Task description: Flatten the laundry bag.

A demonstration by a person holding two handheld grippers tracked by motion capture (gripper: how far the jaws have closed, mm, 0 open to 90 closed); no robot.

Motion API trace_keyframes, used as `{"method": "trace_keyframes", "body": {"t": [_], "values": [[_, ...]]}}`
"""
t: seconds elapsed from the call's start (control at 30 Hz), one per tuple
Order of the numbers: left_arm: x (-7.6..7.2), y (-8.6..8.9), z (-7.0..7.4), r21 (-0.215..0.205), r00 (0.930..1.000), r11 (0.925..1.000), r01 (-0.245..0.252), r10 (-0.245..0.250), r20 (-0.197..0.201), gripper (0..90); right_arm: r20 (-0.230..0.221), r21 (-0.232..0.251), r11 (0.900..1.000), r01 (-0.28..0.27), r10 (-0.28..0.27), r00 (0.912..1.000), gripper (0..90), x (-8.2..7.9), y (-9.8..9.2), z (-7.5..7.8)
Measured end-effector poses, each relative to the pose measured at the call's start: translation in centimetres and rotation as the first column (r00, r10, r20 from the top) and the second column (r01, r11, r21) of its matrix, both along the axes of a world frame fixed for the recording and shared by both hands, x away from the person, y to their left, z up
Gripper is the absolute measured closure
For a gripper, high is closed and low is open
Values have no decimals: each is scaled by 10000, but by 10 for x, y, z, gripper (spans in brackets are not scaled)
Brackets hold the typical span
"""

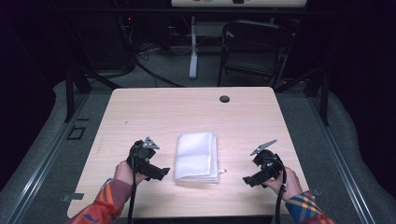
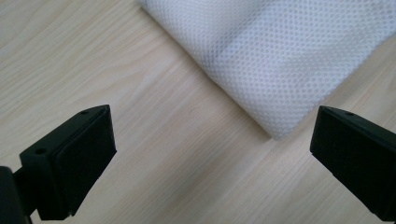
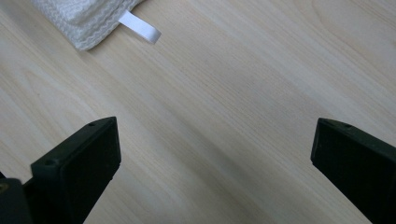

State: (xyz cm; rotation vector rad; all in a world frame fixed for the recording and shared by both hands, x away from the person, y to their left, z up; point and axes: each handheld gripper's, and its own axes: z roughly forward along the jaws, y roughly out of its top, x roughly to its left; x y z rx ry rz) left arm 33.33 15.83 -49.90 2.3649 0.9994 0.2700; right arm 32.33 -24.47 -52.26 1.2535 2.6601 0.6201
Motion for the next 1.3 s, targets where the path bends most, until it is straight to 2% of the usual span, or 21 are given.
{"method": "trace_keyframes", "body": {"t": [0.1, 0.17, 0.27, 0.43, 0.67, 0.83, 0.9, 0.93, 0.97, 1.1, 1.3], "values": [[0, -9, 1, 71, 9996, 9997, 227, -228, 156, 19, -128, 222, 9997, 63, -60, 9999, 13, 1, 1, 0], [0, -17, 0, 95, 9984, 9984, 553, -554, 136, 19, -128, 348, 9994, 75, -71, 9999, 12, 1, 3, -1], [1, -27, -1, 208, 9959, 9958, 886, -889, 162, 24, -266, 254, 9996, -107, 114, 9996, 12, 2, 5, -2], [2, -43, -5, 247, 9916, 9914, 1281, -1285, 156, 41, -373, 446, 9989, -133, 150, 9992, 13, 1, 8, -3], [3, -62, -11, 322, 9840, 9839, 1759, -1767, 245, 67, -414, 241, 9991, -359, 369, 9985, 21, 1, 11, -4], [4, -71, -17, 370, 9770, 9765, 2124, -2129, 94, 120, -420, 317, 9989, -355, 368, 9984, 25, 1, 11, -5], [4, -75, -18, 417, 9744, 9737, 2240, -2246, 103, 132, -442, 378, 9987, -353, 370, 9983, 32, 0, 12, -5], [4, -77, -19, 413, 9730, 9724, 2296, -2304, 145, 133, -402, 248, 9989, -409, 419, 9983, 33, 1, 11, -5], [4, -79, -20, 480, 9718, 9710, 2342, -2352, 167, 140, -418, 374, 9986, -384, 400, 9983, 33, 0, 13, -6], [5, -87, -25, 578, 9629, 9614, 2691, -2697, 22, 151, -431, 332, 9985, -442, 457, 9980, 35, 0, 13, -6], [7, -100, -32, 831, 9534, 9501, 3005, -3016, -5, 196, -460, 259, 9977, -626, 637, 9969, 48, -1, 18, -6]]}}
